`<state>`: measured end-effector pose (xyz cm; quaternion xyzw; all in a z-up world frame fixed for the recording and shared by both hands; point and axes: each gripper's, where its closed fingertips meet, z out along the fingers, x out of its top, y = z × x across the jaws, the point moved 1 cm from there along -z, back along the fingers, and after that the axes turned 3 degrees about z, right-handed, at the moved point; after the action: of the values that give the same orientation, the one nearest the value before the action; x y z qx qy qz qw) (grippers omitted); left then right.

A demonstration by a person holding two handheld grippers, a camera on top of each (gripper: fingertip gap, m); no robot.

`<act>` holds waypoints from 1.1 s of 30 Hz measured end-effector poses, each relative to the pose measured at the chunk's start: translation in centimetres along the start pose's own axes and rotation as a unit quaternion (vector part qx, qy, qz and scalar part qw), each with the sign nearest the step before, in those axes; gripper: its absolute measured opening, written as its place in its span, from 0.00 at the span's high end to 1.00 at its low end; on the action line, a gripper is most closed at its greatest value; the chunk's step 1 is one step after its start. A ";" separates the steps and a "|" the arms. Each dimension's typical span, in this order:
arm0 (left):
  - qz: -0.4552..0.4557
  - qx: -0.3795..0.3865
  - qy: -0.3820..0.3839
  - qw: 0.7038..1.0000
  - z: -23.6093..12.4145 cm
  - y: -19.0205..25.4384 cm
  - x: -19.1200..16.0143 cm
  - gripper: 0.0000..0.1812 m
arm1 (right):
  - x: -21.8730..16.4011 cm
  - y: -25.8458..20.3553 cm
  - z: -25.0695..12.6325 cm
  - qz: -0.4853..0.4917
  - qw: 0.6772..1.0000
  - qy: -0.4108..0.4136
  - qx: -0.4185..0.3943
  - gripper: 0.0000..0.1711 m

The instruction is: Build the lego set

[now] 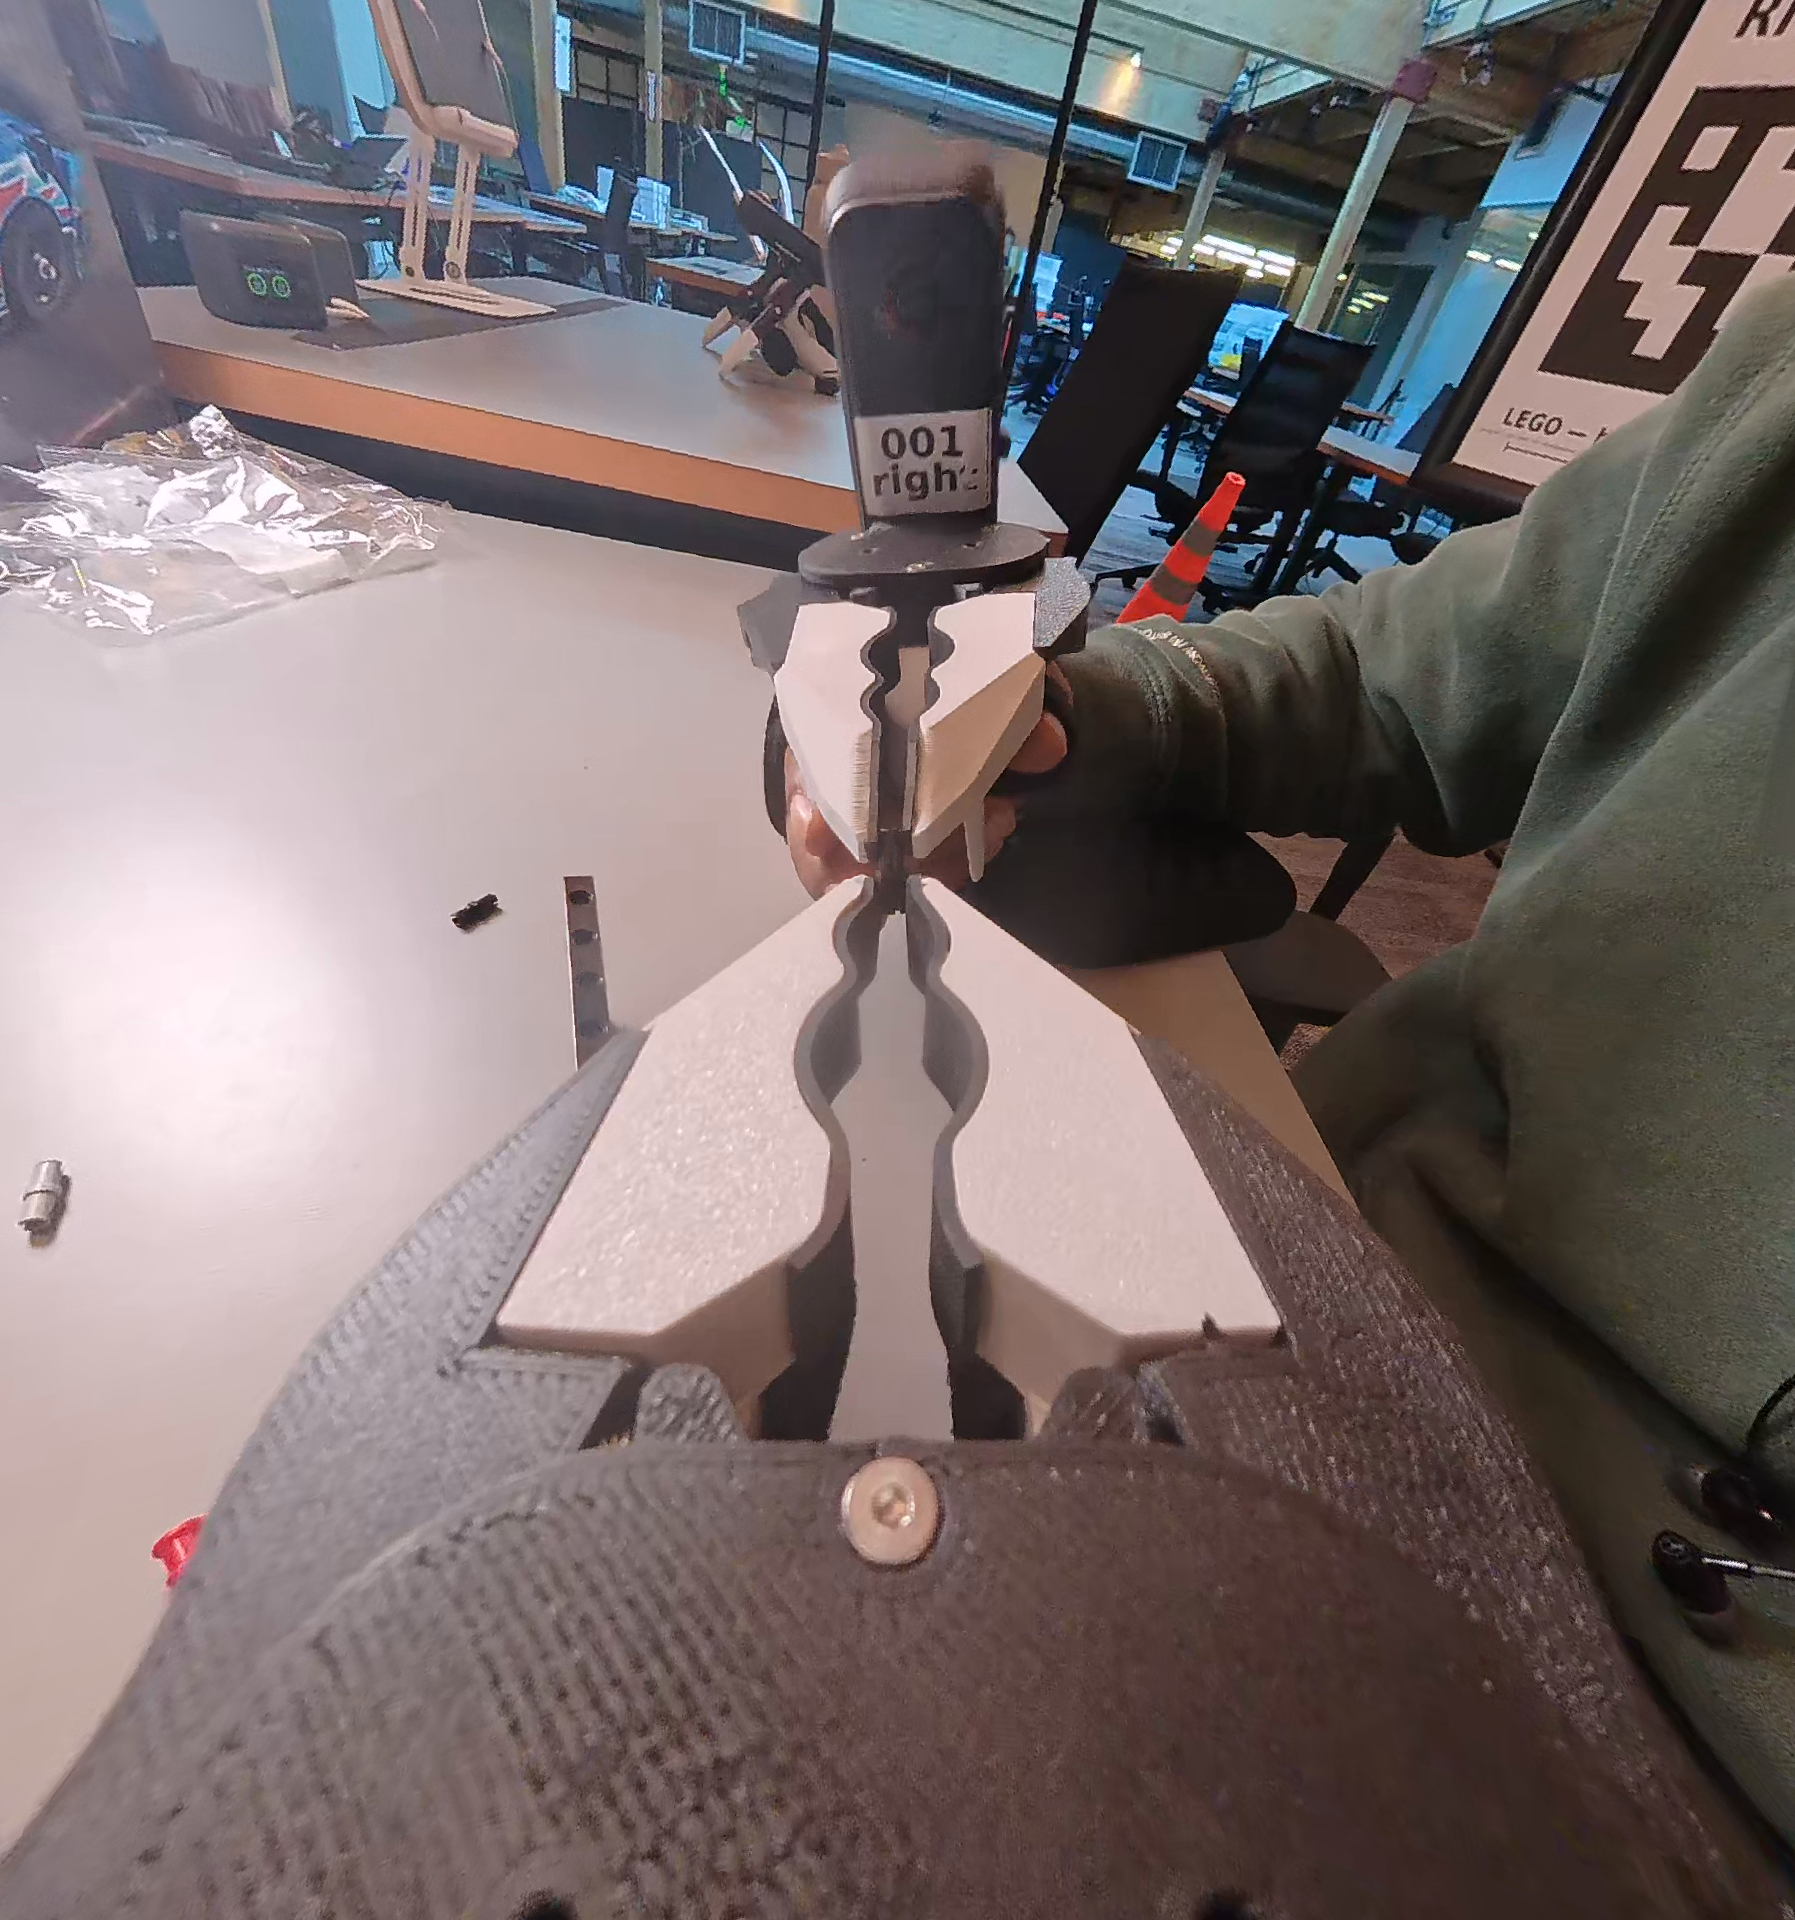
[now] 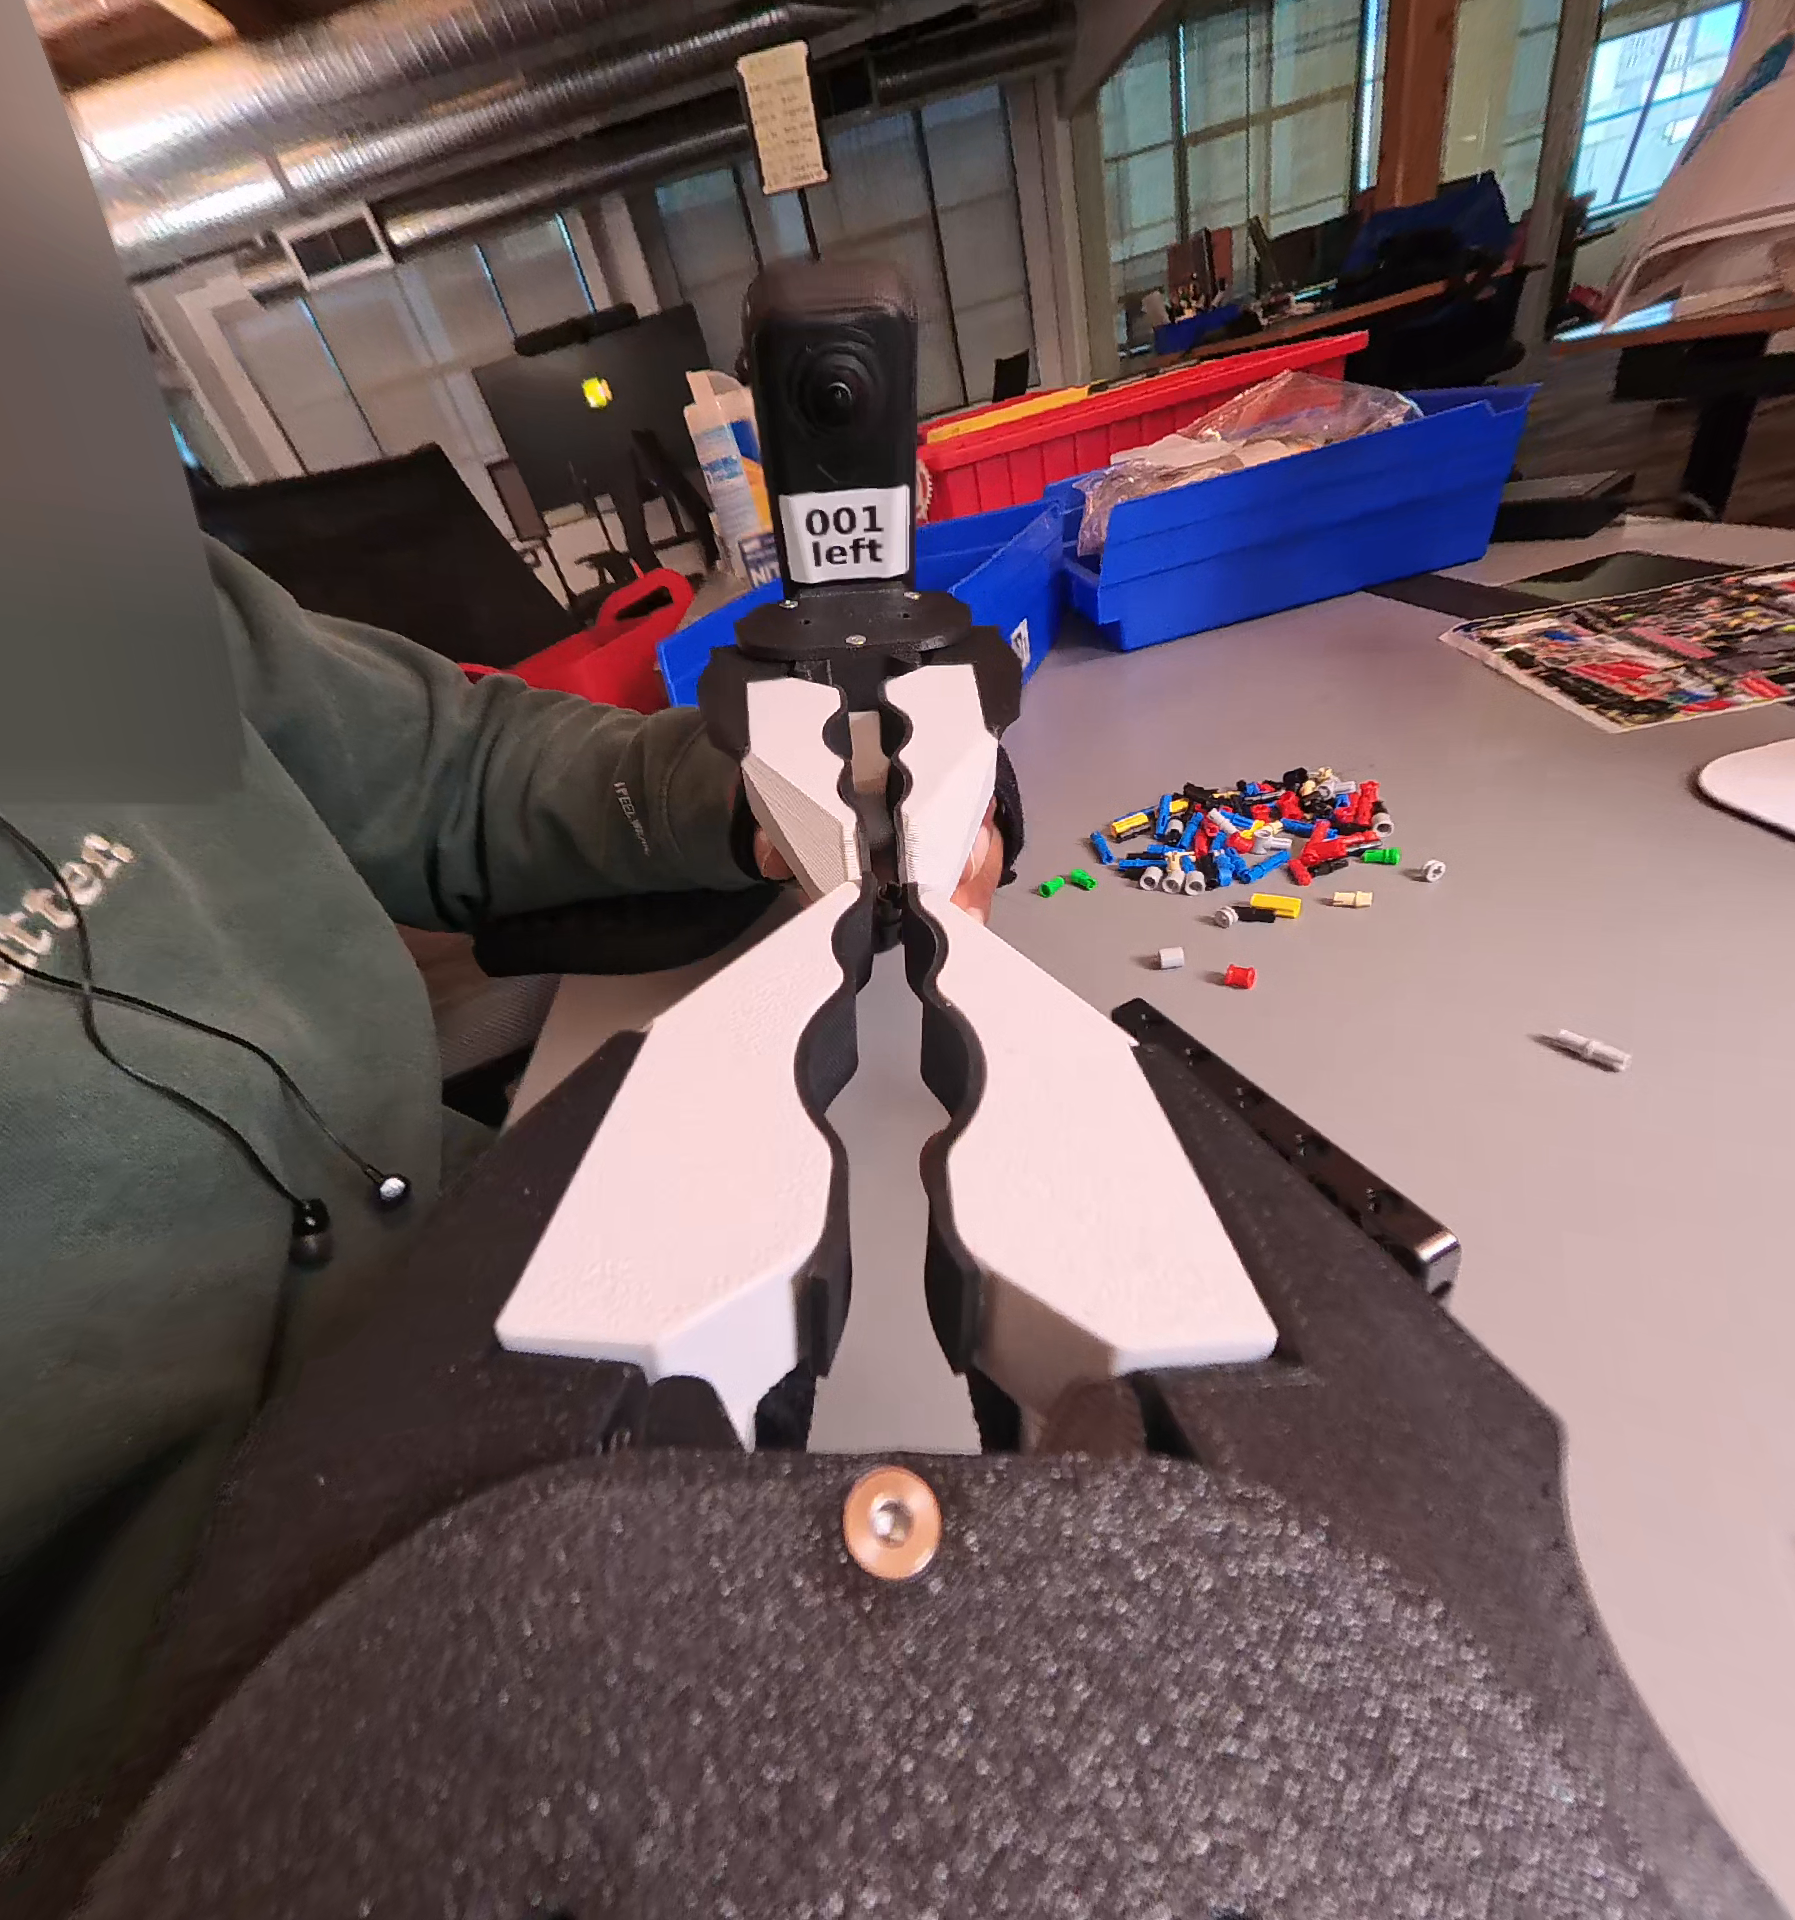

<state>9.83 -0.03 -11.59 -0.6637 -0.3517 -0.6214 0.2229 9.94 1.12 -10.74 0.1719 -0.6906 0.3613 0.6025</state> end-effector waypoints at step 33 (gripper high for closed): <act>0.041 0.018 0.066 0.997 -0.3 1.2 3.2 0.99 | 2.3 -1.4 -0.8 0.085 0.986 0.101 0.099 0.99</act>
<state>10.45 -0.45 -8.27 -0.6312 -0.3197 -0.6477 0.2826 10.94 1.17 -8.11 0.1339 -0.5990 0.4933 0.6165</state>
